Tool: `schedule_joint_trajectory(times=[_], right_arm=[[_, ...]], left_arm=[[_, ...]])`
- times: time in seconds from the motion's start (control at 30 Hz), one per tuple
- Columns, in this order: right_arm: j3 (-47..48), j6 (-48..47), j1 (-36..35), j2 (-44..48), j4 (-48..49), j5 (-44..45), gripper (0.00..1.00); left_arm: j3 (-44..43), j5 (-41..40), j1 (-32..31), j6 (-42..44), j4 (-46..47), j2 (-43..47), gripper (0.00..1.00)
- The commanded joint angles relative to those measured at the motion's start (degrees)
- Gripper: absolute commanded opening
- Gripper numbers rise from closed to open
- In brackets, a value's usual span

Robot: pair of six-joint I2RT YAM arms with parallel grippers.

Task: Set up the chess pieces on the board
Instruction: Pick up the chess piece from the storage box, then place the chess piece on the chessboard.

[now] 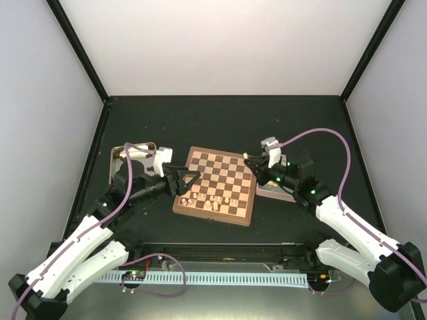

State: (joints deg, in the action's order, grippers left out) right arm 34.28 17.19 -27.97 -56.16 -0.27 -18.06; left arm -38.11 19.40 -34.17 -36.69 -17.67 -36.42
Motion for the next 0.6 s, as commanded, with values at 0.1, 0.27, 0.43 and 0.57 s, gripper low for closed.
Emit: schedule_joint_trajectory(times=[0.1,0.27,0.43,0.57], right_arm=[[5.03,-9.27,-12.24,-1.39,2.28,-11.99,0.02],[10.56,-14.64,-17.92,-5.61,-2.71,-11.08,0.02],[13.02,-16.30,-20.13,-7.92,-4.11,-10.88,0.02],[13.71,-17.11,-21.05,-9.00,-4.56,-11.59,0.02]], left_arm=[[-3.50,14.51,0.15,-5.53,7.87,-6.14,0.81],[-3.95,19.07,0.09,-6.97,9.67,-8.98,0.79],[-4.14,20.35,0.09,-6.55,8.56,-11.03,0.67],[-4.14,20.09,0.09,-6.32,8.33,-11.70,0.58]])
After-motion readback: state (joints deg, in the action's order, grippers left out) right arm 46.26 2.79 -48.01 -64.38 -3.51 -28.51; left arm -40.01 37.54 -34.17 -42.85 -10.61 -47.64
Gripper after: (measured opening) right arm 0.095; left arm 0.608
